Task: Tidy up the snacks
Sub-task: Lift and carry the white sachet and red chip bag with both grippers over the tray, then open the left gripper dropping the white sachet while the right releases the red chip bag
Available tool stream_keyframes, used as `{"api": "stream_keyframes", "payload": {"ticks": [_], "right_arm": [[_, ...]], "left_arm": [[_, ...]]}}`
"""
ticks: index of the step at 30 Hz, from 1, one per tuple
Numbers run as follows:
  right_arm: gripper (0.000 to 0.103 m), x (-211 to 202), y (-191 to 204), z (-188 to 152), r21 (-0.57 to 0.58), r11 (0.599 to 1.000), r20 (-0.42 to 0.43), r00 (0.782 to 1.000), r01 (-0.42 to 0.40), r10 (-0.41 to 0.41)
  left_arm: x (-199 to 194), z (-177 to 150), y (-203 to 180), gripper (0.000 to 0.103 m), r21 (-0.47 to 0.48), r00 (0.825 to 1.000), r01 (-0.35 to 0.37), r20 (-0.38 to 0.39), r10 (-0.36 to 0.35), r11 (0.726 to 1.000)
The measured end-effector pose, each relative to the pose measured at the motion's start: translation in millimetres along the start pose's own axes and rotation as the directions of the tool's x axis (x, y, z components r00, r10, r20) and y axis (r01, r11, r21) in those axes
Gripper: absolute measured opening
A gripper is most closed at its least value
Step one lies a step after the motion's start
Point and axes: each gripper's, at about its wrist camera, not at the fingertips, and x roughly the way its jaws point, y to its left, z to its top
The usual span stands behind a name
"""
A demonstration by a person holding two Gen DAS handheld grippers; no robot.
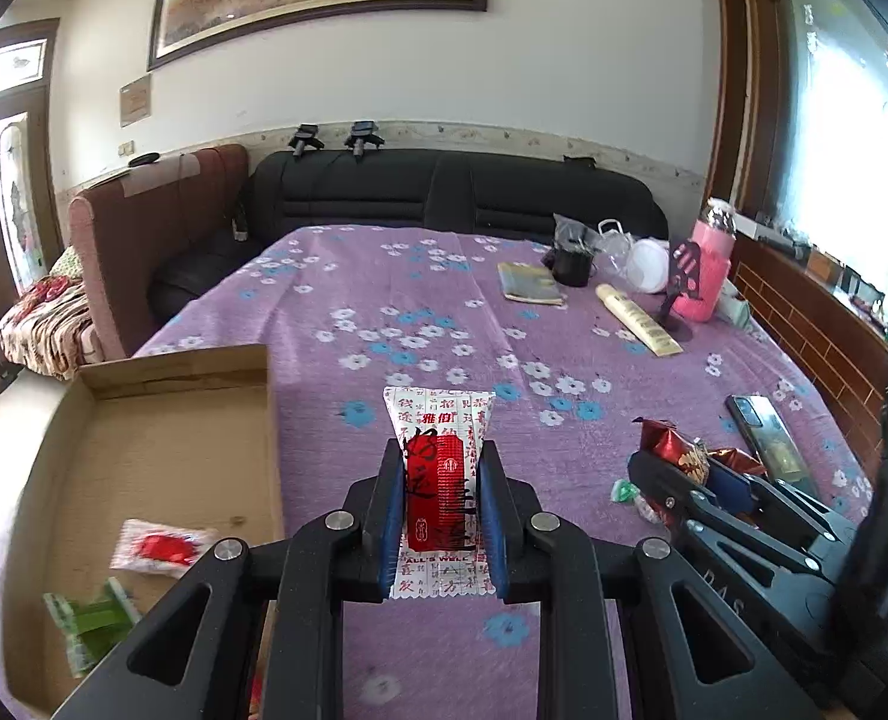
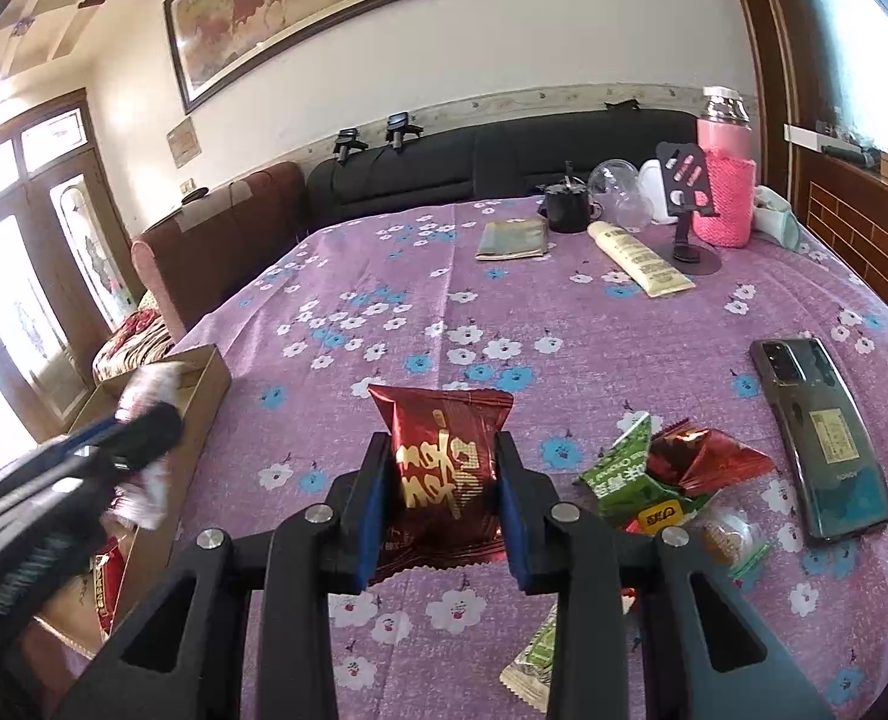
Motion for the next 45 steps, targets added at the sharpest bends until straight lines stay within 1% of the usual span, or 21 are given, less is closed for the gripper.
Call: {"api": "stream_keyframes", "payload": {"ticks": [4, 7, 9, 11, 14, 16, 18, 23, 24, 28, 32, 34, 36, 38, 40, 42, 44, 45], "right_arm": [[0.032, -1.6, 15.3, -4.6, -0.050, 0.998, 0.001, 0.999, -0.049, 0.049], [0.032, -3.5, 36.7, -9.1, -0.074, 0.988, -0.041, 0.991, -0.133, 0.131], [0.032, -8.9, 53.4, -11.2, -0.109, 0.981, -0.051, 0.986, -0.163, 0.158], [0.032, -16.0, 76.0, -14.7, -0.140, 0.964, -0.075, 0.973, -0.225, 0.217], [0.032, -17.9, 108.2, -22.6, -0.148, 0.938, -0.142, 0.945, -0.314, 0.294], [0.032, -15.9, 131.5, -29.1, -0.169, 0.922, -0.183, 0.930, -0.348, 0.317], [0.032, -13.1, 150.5, -35.6, -0.196, 0.907, -0.209, 0.920, -0.372, 0.332], [0.032, -5.3, 179.0, -47.8, -0.230, 0.888, -0.246, 0.907, -0.398, 0.343], [0.032, -4.0, 184.0, -49.7, -0.239, 0.886, -0.248, 0.907, -0.398, 0.341], [0.032, -2.0, 199.5, -60.2, -0.293, 0.880, -0.233, 0.921, -0.374, 0.313], [0.032, 4.3, 207.4, -68.2, -0.327, 0.870, -0.227, 0.924, -0.369, 0.307], [0.032, 11.3, 210.3, -70.0, -0.335, 0.859, -0.253, 0.915, -0.387, 0.313], [0.032, 11.8, 207.4, -68.2, -0.322, 0.861, -0.246, 0.913, -0.395, 0.327], [0.033, 13.9, 203.6, -67.9, -0.298, 0.865, -0.257, 0.907, -0.404, 0.335], [0.036, 16.3, 200.5, -67.2, -0.274, 0.868, -0.265, 0.901, -0.413, 0.345], [0.038, 17.5, 199.2, -67.5, -0.263, 0.872, -0.271, 0.899, -0.412, 0.343], [0.044, 19.1, 198.7, -67.3, -0.259, 0.876, -0.274, 0.900, -0.408, 0.339], [0.050, 19.6, 198.5, -67.5, -0.259, 0.878, -0.276, 0.902, -0.402, 0.332]], "left_arm": [[-16.1, -4.9, 30.3, 0.023, -0.036, 1.000, -0.016, 0.004, 0.016, 0.999], [-25.0, -15.0, 63.1, 0.023, -0.075, 0.999, -0.052, -0.002, 0.052, 0.996], [-27.3, -21.6, 82.2, 0.023, -0.097, 0.997, -0.073, -0.017, 0.072, 0.993], [-29.7, -28.4, 102.1, 0.023, -0.130, 0.995, -0.096, -0.035, 0.092, 0.987], [-29.1, -38.3, 128.2, 0.023, -0.163, 0.991, -0.124, -0.063, 0.115, 0.979], [-26.2, -45.9, 143.1, 0.023, -0.185, 0.988, -0.144, -0.083, 0.131, 0.972], [-23.5, -51.5, 155.3, 0.023, -0.213, 0.986, -0.147, -0.103, 0.128, 0.966], [-24.4, -58.6, 175.7, 0.023, -0.241, 0.985, -0.162, -0.099, 0.142, 0.957], [-22.5, -60.9, 180.1, 0.023, -0.253, 0.985, -0.161, -0.102, 0.139, 0.954], [-18.9, -64.6, 186.5, 0.024, -0.262, 0.986, -0.154, -0.098, 0.133, 0.953], [-17.7, -66.2, 187.2, 0.026, -0.261, 0.989, -0.143, -0.082, 0.125, 0.955], [-17.6, -66.2, 190.1, 0.026, -0.271, 0.991, -0.128, -0.075, 0.112, 0.954], [-18.2, -66.4, 191.2, 0.026, -0.277, 0.992, -0.121, -0.073, 0.105, 0.953], [-17.4, -66.0, 190.4, 0.026, -0.274, 0.993, -0.113, -0.076, 0.096, 0.955], [-17.0, -66.0, 190.6, 0.027, -0.273, 0.993, -0.111, -0.079, 0.093, 0.956], [-17.0, -65.7, 191.1, 0.028, -0.275, 0.993, -0.107, -0.080, 0.089, 0.956], [-16.3, -65.7, 192.0, 0.030, -0.280, 0.993, -0.106, -0.082, 0.086, 0.954], [-16.2, -66.0, 192.8, 0.030, -0.285, 0.993, -0.104, -0.083, 0.083, 0.953]]}}
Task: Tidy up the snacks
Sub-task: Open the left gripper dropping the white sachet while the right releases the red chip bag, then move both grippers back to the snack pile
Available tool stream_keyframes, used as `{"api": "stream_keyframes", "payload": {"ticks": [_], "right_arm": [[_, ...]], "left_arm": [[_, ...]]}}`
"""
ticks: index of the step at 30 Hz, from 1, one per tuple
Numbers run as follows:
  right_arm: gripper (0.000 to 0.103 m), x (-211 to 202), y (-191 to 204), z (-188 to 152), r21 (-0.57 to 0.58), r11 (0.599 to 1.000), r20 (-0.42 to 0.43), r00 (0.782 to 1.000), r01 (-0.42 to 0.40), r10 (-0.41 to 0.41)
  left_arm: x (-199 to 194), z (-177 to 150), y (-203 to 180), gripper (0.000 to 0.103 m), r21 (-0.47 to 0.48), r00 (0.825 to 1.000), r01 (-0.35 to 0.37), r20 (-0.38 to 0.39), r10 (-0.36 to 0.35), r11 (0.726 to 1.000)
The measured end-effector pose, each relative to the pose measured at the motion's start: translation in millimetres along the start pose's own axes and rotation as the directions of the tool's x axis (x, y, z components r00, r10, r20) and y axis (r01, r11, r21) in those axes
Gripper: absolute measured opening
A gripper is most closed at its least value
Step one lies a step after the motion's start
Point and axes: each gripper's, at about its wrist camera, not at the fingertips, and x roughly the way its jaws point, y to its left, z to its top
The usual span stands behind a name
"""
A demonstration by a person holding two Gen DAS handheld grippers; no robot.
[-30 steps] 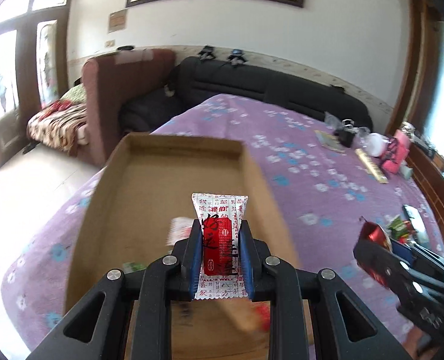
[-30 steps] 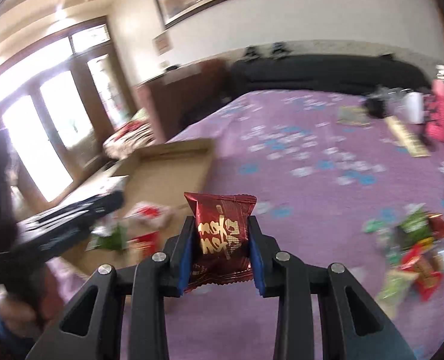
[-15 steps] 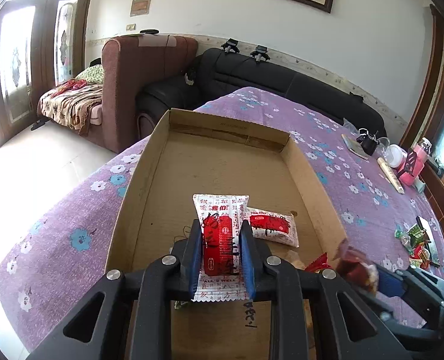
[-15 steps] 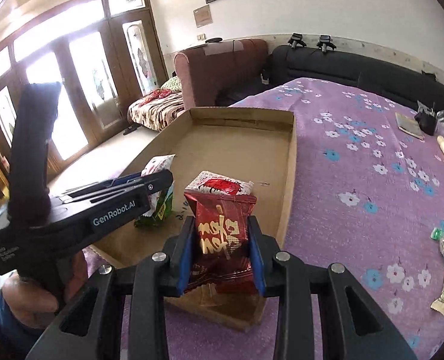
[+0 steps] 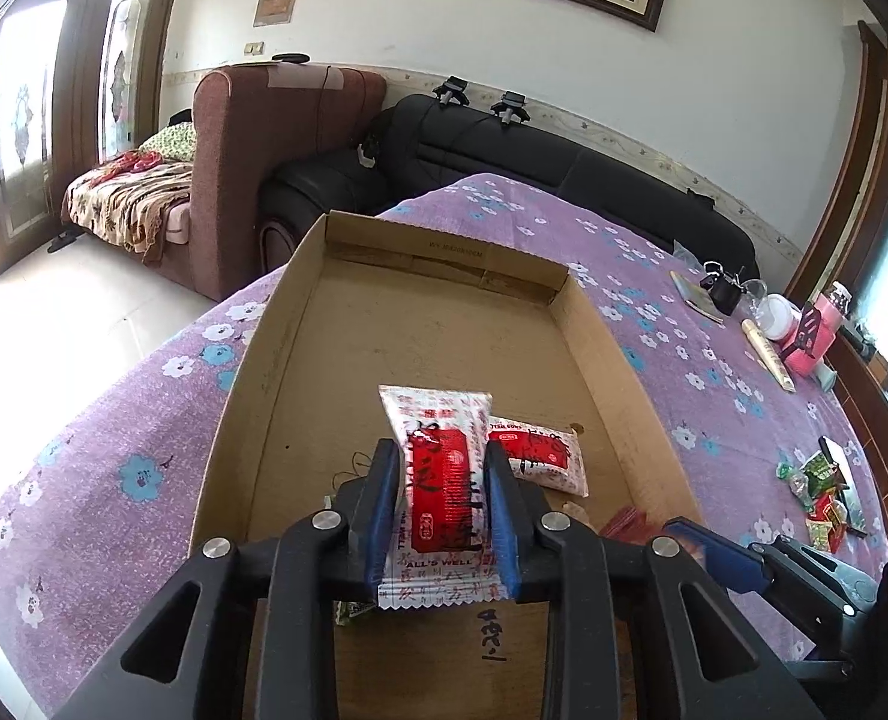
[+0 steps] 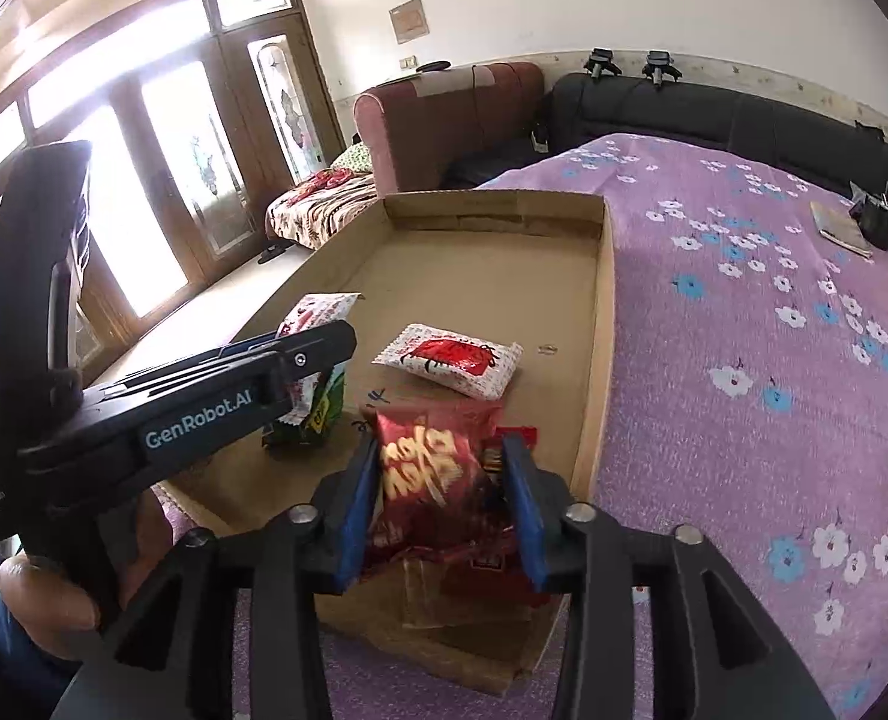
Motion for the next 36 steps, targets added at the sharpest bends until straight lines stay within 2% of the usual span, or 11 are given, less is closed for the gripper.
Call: {"api": "stream_keyframes", "payload": {"ticks": [4, 6, 8, 10, 18, 23, 26, 29, 32, 35, 36], "right_arm": [[0.053, -1.8, -1.5, 0.0, 0.006, 1.000, 0.006, 1.000, 0.004, -0.004], [0.054, -4.2, -1.6, -0.3, 0.008, 1.000, 0.015, 1.000, 0.008, -0.008], [0.054, -8.2, -1.8, -0.7, 0.011, 1.000, 0.035, 0.999, 0.015, -0.016], [0.054, -13.2, -1.1, -1.6, 0.010, 1.000, 0.053, 0.998, 0.022, -0.023], [0.055, -43.6, -10.2, 3.8, 0.039, 0.995, 0.071, 0.993, 0.096, -0.099], [0.057, -92.4, -50.2, -3.3, 0.137, 0.978, 0.111, 0.978, 0.160, -0.175], [0.057, -120.6, -88.4, -14.7, 0.229, 0.946, 0.108, 0.960, 0.228, -0.258], [0.057, -147.5, -135.6, -29.0, 0.320, 0.894, 0.083, 0.931, 0.314, -0.357], [0.057, -159.3, -182.4, -40.4, 0.383, 0.831, -0.009, 0.901, 0.403, -0.433], [0.055, -165.2, -227.5, -52.0, 0.462, 0.785, -0.035, 0.893, 0.413, -0.449], [0.047, -163.4, -238.0, -54.0, 0.475, 0.785, -0.034, 0.900, 0.398, -0.435]], "left_arm": [[0.2, 0.3, 1.5, 0.032, -0.010, 1.000, 0.005, 0.000, -0.005, 1.000], [0.2, 0.1, 1.0, 0.037, -0.008, 1.000, 0.007, 0.000, -0.007, 1.000], [-1.5, -0.2, -0.6, 0.049, -0.001, 1.000, 0.012, 0.009, -0.012, 1.000], [-4.5, -0.5, -1.4, 0.054, 0.003, 1.000, 0.015, 0.026, -0.015, 1.000], [-7.8, -0.4, 0.7, 0.055, -0.001, 0.999, 0.031, 0.040, -0.031, 1.000], [-9.8, -1.0, -1.3, 0.055, 0.010, 0.998, 0.032, 0.047, -0.032, 0.999], [-11.8, -1.5, -2.7, 0.054, 0.017, 0.998, 0.031, 0.051, -0.032, 0.999], [-15.6, -2.5, -7.1, 0.054, 0.031, 0.998, 0.037, 0.046, -0.038, 0.999], [-21.7, -0.5, -17.3, 0.054, 0.049, 0.997, 0.066, 0.036, -0.068, 0.997], [-31.6, 1.5, -35.0, 0.054, 0.092, 0.995, 0.092, 0.040, -0.096, 0.992], [-34.6, 1.4, -40.7, 0.054, 0.104, 0.993, 0.102, 0.041, -0.107, 0.989]]}}
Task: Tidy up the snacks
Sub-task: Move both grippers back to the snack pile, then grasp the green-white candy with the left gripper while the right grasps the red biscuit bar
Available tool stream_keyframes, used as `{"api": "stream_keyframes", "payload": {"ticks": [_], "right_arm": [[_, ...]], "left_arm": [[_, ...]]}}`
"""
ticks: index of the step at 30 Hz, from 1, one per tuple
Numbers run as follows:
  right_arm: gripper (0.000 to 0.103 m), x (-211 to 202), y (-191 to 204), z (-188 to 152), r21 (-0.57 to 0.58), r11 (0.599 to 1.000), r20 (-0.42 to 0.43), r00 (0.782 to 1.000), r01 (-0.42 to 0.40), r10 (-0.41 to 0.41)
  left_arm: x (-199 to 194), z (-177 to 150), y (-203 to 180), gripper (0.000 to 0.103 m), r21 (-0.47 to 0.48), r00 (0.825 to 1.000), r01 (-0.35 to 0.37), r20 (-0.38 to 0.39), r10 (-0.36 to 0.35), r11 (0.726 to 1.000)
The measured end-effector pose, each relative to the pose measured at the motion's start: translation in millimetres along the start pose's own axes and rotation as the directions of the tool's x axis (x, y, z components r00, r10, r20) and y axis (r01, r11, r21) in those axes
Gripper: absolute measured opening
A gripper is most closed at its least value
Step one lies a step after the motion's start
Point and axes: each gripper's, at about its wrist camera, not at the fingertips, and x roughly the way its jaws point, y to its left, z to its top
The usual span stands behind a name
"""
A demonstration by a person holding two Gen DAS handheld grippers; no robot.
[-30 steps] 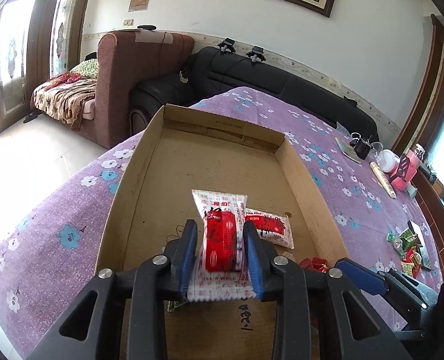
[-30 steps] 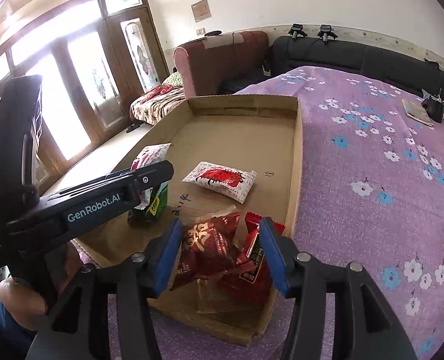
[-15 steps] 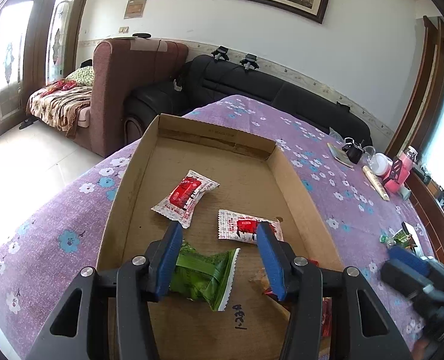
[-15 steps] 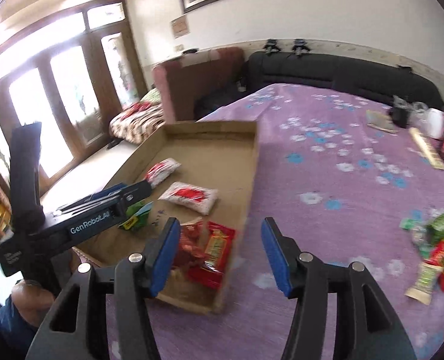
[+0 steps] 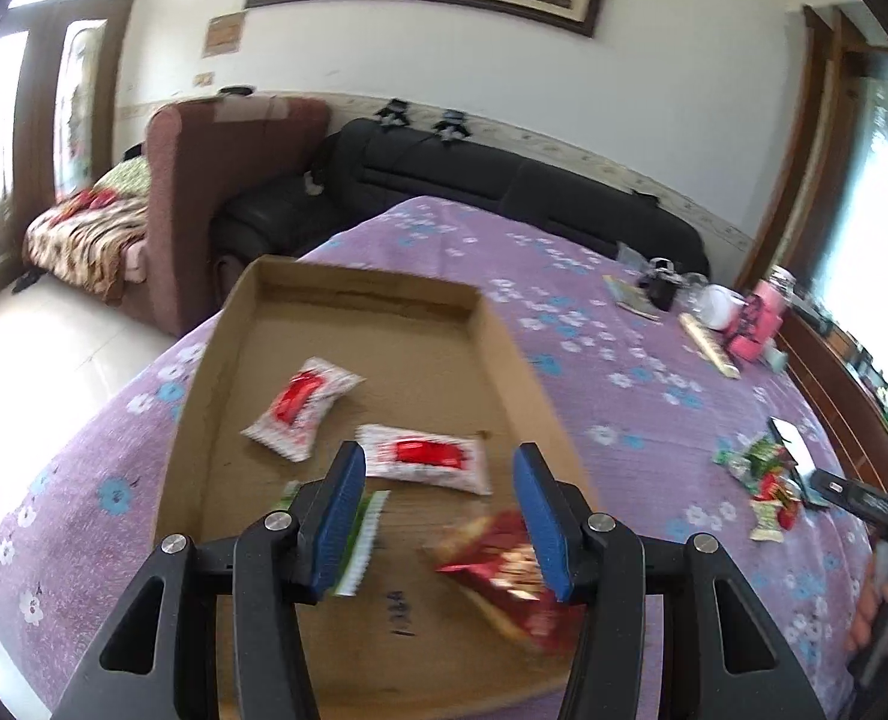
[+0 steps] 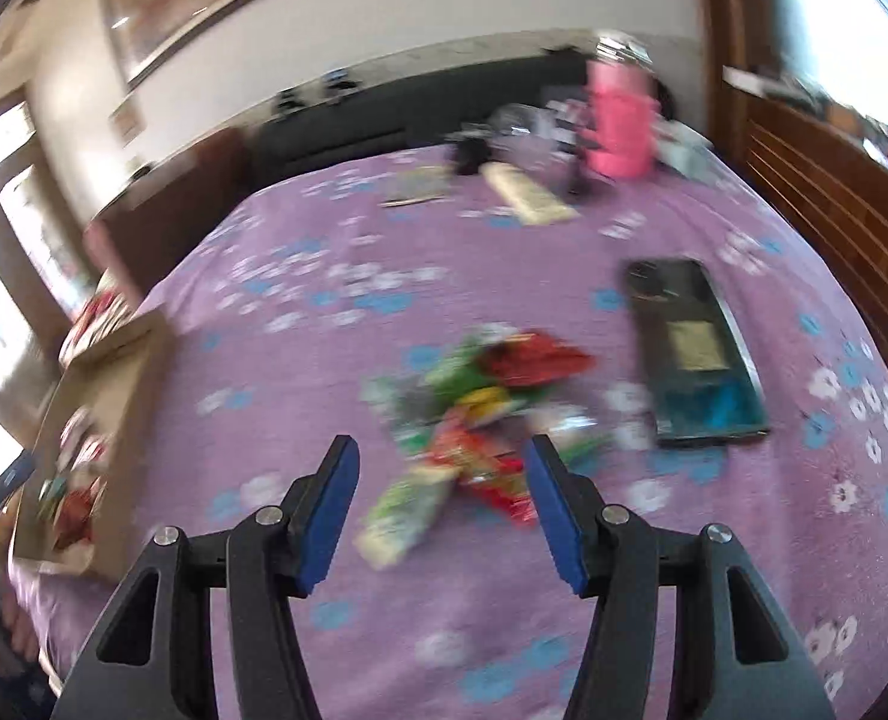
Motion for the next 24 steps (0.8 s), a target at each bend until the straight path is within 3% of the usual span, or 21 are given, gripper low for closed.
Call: {"api": "stream_keyframes", "payload": {"ticks": [5, 7, 10, 11, 14, 18, 23, 24], "right_arm": [[0.031, 29.2, -23.1, -5.8, 0.082, 0.994, -0.046, 0.997, -0.065, 0.069], [0.029, 34.5, -21.0, -10.6, 0.080, 0.991, -0.076, 0.990, -0.110, 0.116], [0.029, 36.4, -13.1, -12.6, 0.077, 0.968, -0.121, 0.961, -0.240, 0.248], [0.029, 34.7, -12.3, -12.8, 0.075, 0.966, -0.116, 0.960, -0.246, 0.253], [0.029, 32.0, -14.7, -12.3, 0.062, 0.978, -0.089, 0.975, -0.199, 0.204], [0.029, 38.4, -10.9, -16.3, 0.017, 0.983, -0.112, 0.977, -0.182, 0.182], [0.029, 37.4, 21.3, -27.8, -0.192, 0.979, -0.103, 0.993, -0.069, 0.049], [0.022, 37.7, 20.6, -27.4, -0.190, 0.980, -0.100, 0.994, -0.064, 0.045]], "left_arm": [[-2.6, 0.3, -33.2, 0.054, 0.065, 0.996, 0.075, -0.049, -0.072, 0.995], [-1.0, 0.5, -45.2, 0.054, 0.081, 0.992, 0.104, -0.074, -0.098, 0.991], [2.9, 0.8, -64.9, 0.054, 0.095, 0.982, 0.157, -0.116, -0.146, 0.983], [5.0, 0.9, -74.1, 0.054, 0.103, 0.978, 0.177, -0.131, -0.163, 0.979], [10.0, 0.1, -103.7, 0.054, 0.148, 0.967, 0.221, -0.165, -0.196, 0.964], [20.7, -6.4, -149.6, 0.054, 0.205, 0.935, 0.309, -0.246, -0.256, 0.929], [32.9, -20.2, -190.5, 0.054, 0.260, 0.912, 0.349, -0.314, -0.263, 0.900], [36.2, -22.5, -196.2, 0.054, 0.264, 0.909, 0.351, -0.325, -0.260, 0.898]]}}
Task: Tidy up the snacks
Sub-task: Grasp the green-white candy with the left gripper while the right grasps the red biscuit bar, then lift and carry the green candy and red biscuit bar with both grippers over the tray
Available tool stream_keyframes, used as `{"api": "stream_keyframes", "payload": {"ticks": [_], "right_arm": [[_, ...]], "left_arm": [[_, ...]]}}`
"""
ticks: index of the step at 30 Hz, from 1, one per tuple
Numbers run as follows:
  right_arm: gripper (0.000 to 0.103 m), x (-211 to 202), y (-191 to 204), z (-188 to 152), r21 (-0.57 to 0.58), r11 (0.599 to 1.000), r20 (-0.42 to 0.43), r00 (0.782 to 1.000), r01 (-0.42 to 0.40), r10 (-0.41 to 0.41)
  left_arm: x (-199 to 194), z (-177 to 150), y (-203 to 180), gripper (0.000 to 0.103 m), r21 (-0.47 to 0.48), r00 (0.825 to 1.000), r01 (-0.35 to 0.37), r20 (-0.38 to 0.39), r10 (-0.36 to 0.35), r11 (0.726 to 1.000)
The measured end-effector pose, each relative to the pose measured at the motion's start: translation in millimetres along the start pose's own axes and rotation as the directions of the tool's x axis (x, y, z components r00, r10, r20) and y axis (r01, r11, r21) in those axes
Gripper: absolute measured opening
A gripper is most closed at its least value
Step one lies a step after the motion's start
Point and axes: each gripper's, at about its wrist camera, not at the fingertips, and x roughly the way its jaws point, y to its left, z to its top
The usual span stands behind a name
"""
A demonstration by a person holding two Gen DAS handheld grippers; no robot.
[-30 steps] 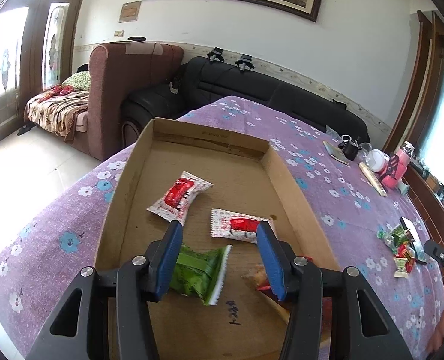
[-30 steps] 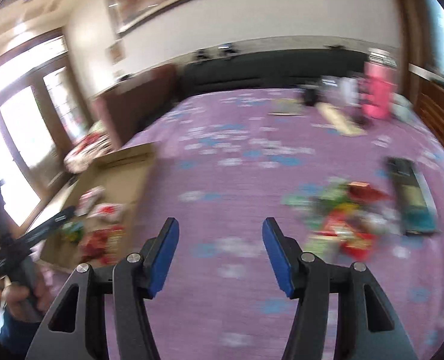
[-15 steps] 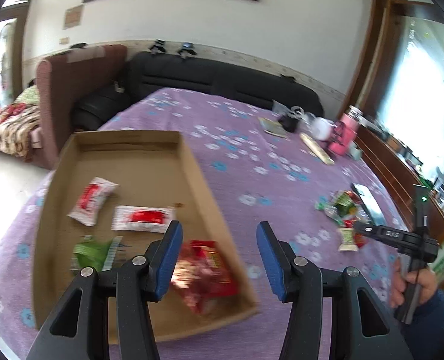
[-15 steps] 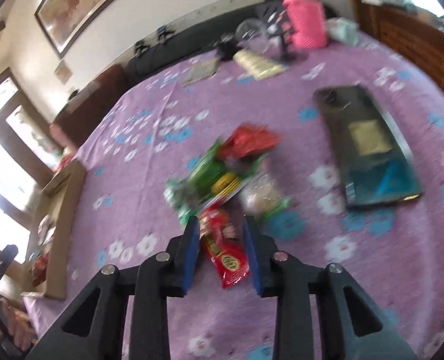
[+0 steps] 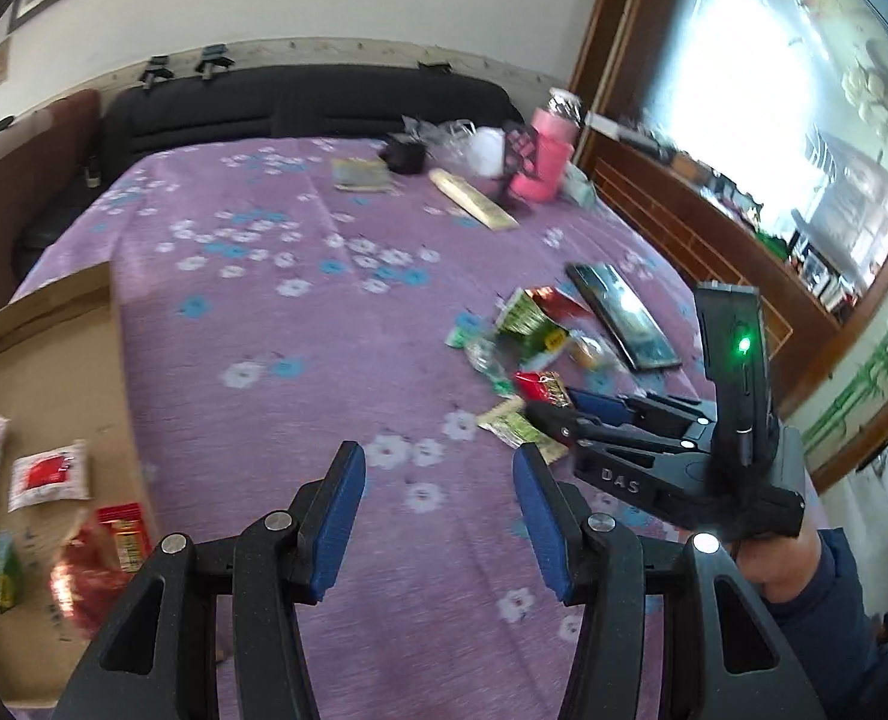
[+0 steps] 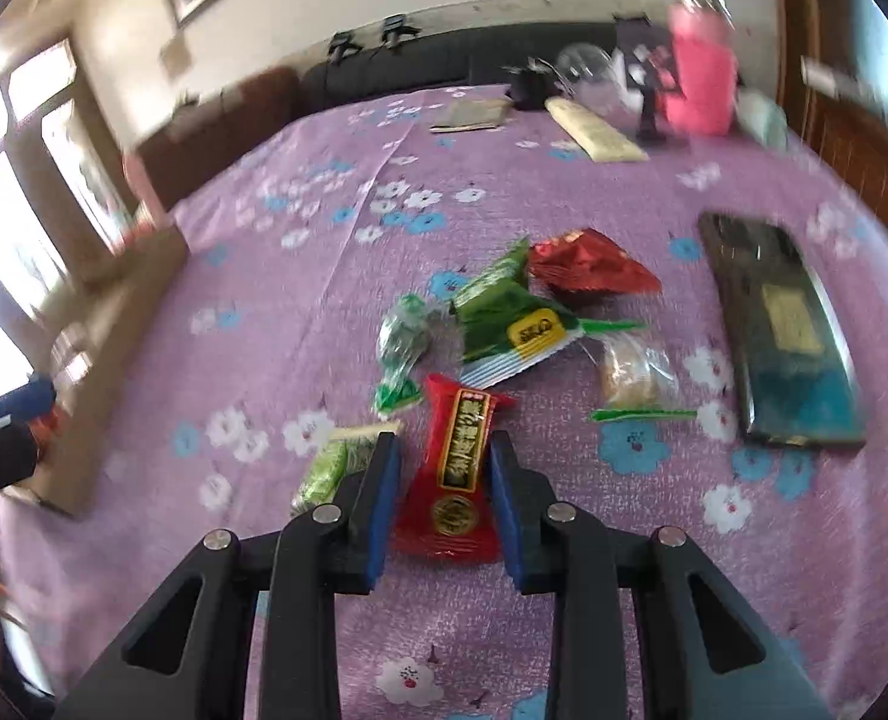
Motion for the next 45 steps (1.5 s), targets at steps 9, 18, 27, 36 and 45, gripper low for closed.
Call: {"api": "stream_keyframes", "payload": {"ticks": [9, 18, 27, 36, 45], "right_arm": [[0.017, -23.6, -27.9, 6.6, 0.125, 0.992, 0.112, 0.993, 0.017, -0.031], [0.017, -34.7, -44.9, 9.3, 0.204, 0.979, 0.155, 0.987, 0.018, -0.050], [0.017, -36.0, -36.8, 7.9, 0.173, 0.984, 0.160, 0.987, -0.035, 0.007], [0.017, -36.7, 3.2, 4.0, -0.001, 0.999, 0.189, 0.981, -0.046, 0.045], [0.017, -33.8, 13.0, 2.6, -0.054, 0.999, 0.199, 0.980, -0.002, 0.013]], "left_arm": [[60.1, 14.0, -14.2, 0.054, -0.164, 0.976, 0.094, -0.181, -0.123, 0.982], [101.5, 20.8, -40.7, 0.030, -0.135, 0.965, 0.035, -0.252, -0.069, 0.990], [89.0, 10.5, -9.4, 0.018, -0.084, 0.988, -0.010, -0.153, -0.003, 0.996], [60.7, 7.2, 13.7, 0.018, -0.096, 0.997, -0.065, 0.043, 0.069, 0.993], [49.5, 9.9, 6.6, 0.018, -0.056, 0.982, -0.120, 0.141, 0.127, 0.991]]}}
